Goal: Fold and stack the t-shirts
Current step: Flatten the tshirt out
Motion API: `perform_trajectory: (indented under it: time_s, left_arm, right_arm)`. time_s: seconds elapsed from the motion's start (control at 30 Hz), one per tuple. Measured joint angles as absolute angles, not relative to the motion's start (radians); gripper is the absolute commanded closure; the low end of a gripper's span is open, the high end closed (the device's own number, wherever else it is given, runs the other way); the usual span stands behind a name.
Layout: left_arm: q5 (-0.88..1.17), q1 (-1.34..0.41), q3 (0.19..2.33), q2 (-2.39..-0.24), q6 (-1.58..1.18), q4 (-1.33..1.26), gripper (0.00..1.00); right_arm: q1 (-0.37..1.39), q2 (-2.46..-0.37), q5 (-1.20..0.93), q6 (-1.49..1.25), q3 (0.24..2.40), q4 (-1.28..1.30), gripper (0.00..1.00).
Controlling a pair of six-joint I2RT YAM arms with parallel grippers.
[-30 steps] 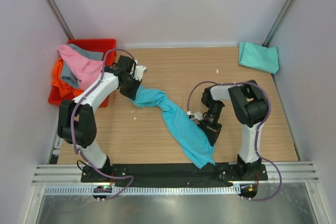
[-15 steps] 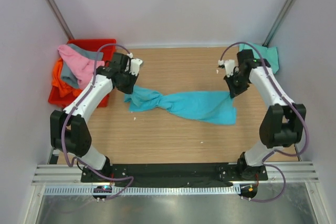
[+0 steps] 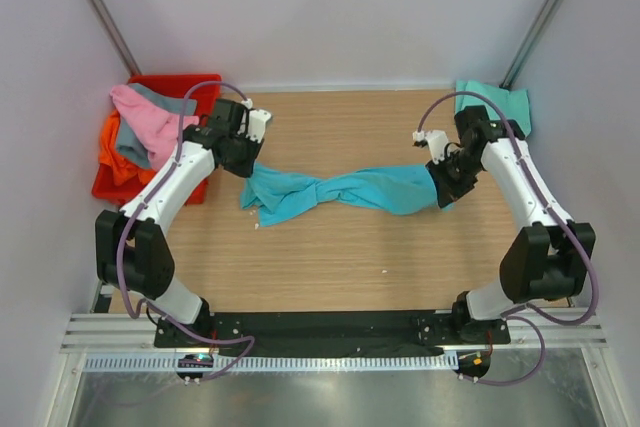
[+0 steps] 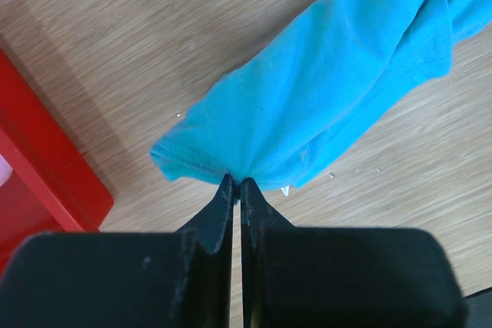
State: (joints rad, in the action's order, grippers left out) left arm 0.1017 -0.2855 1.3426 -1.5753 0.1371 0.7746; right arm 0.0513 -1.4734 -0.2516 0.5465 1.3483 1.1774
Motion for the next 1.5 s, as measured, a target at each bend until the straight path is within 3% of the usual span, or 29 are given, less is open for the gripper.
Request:
perform_trajectory:
  time_s: [0.03,0.07,0.13,0.2,0.37,0.87,1.2,1.5]
  left_arm:
    - [0.102,-0.286,1.344,-1.575,0.137,0.775,1.00]
    - [0.102,-0.286,1.346,-1.575,0.137,0.775,1.00]
    - [0.102,-0.286,1.352,-1.575,0.137,0.778,1.00]
    - [0.104,-0.286,1.357,-1.575,0.137,0.778,1.00]
    - [0.107,-0.286,1.359,-1.575,0.137,0.781,1.00]
    - [0.130,-0.286,1.301,-1.562,0.137,0.777,1.00]
    - [0.132,-0.285,1.287,-1.560,0.138,0.771,1.00]
    - [0.078,-0.285,1.320,-1.647,0.161,0.733,1.00]
  right_arm:
    - [0.051,-1.488,-0.269,0.572,1.336,1.209,0.76]
    - [0.051,-1.502,-0.277,0.593,1.319,1.232,0.71]
    - [0.052,-1.530,-0.276,0.632,1.278,1.266,0.71]
    - [0.049,-1.564,-0.269,0.663,1.252,1.298,0.61]
    - [-0.001,-1.602,-0.284,0.709,1.296,1.337,0.52]
    - [-0.043,-1.880,-0.341,0.574,1.319,1.032,0.55]
    - [-0.043,-1.897,-0.285,0.519,1.281,0.854,0.53]
    - [-0.043,-1.936,-0.274,0.469,1.317,0.860,0.53]
